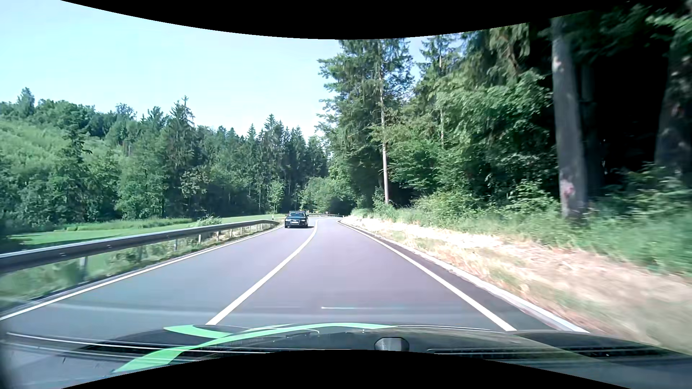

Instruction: Follow the waypoints while adhering to traffic rules and regulations

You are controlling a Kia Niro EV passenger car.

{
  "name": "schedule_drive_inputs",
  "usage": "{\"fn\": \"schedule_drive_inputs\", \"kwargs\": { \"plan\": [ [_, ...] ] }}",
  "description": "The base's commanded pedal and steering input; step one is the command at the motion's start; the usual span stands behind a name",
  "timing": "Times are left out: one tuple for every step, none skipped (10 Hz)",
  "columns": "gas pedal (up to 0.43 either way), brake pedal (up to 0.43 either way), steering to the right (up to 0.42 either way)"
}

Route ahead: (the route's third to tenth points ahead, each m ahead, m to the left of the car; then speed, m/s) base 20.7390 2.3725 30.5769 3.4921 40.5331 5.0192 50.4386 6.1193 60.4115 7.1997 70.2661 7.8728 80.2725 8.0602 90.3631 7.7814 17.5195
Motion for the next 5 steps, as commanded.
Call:
{"fn": "schedule_drive_inputs", "kwargs": {
  "plan": [
    [0.047,0.000,-0.040],
    [0.059,0.000,-0.040],
    [0.059,0.000,-0.040],
    [0.067,0.000,-0.039],
    [0.079,0.000,-0.039]
  ]
}}
